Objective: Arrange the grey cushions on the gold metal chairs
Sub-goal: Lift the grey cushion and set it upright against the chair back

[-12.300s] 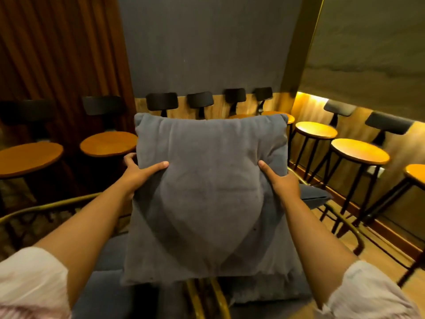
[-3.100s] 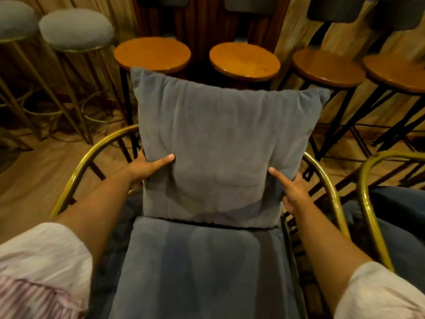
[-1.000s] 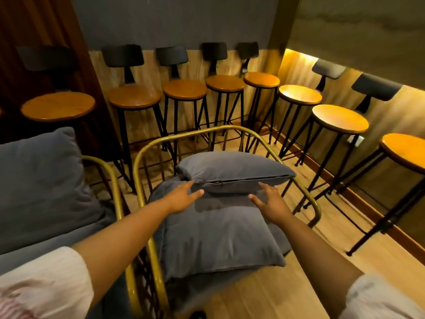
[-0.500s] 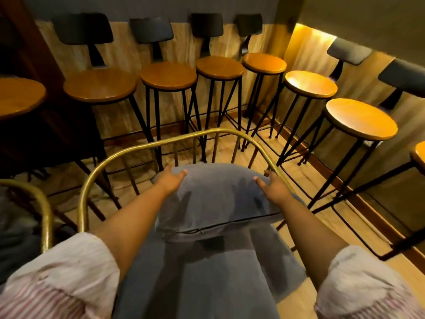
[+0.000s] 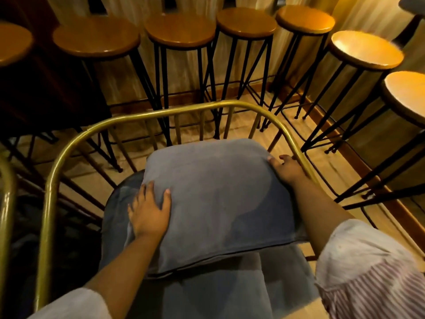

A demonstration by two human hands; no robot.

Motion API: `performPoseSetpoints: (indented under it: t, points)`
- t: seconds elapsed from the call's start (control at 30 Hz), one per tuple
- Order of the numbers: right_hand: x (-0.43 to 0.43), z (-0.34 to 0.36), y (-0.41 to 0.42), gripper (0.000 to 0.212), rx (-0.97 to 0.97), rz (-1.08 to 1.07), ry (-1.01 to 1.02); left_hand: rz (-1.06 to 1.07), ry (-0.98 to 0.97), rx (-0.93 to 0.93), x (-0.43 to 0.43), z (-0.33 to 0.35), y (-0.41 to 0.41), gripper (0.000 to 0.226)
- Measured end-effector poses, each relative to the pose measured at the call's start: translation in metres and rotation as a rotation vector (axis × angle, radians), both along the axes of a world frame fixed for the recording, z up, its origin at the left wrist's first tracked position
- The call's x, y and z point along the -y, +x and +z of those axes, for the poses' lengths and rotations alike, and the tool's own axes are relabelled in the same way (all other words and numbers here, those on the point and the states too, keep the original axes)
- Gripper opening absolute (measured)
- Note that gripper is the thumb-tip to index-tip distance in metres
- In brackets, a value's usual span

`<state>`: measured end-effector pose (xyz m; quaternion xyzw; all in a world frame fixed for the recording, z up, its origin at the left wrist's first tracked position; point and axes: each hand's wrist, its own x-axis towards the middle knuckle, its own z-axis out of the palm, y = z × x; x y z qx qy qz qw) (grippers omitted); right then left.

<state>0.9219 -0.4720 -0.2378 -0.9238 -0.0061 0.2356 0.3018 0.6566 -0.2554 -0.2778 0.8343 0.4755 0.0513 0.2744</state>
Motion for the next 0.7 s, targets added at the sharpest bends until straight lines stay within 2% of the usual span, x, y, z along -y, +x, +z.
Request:
performPoseSetpoints:
  t: [0.1, 0.2, 0.27, 0.33, 0.4, 0.43, 0.5, 0.6, 0.7]
  points:
    - [0.001, -0.01, 0.0, 0.098, -0.207, -0.074, 0.104, 0.01, 0.001, 0.045, 0.001, -0.005, -0.005, 0.065]
    - [0.006, -0.024, -0.003, 0.11, -0.26, -0.119, 0.173, 0.039, -0.148, 0.013, -0.011, -0.003, 0.006, 0.074]
    - [0.009, -0.029, -0.005, 0.109, -0.23, -0.126, 0.187, 0.11, -0.354, 0.027, -0.025, 0.009, 0.019, 0.083]
    - [0.011, -0.031, -0.005, 0.107, -0.215, -0.121, 0.191, 0.244, -0.633, 0.129, -0.043, 0.016, 0.028, 0.092]
    - [0.015, -0.033, -0.007, 0.103, -0.208, -0.122, 0.2, 0.329, -0.856, 0.183, -0.058, 0.017, 0.029, 0.118]
    - [0.018, -0.033, -0.009, 0.102, -0.207, -0.13, 0.212, 0.332, -0.897, 0.178, -0.059, 0.016, 0.028, 0.13]
    - [0.027, -0.035, -0.017, 0.103, -0.214, -0.152, 0.229, 0.344, -0.867, 0.209, -0.054, 0.012, 0.024, 0.133]
    - [0.042, -0.031, -0.035, 0.112, -0.254, -0.206, 0.269, 0.341, -0.782, 0.256, -0.037, 0.021, 0.015, 0.11]
    - [0.052, -0.018, -0.05, 0.115, -0.254, -0.245, 0.366, 0.3, -0.791, 0.325, -0.026, 0.039, 0.009, 0.107]
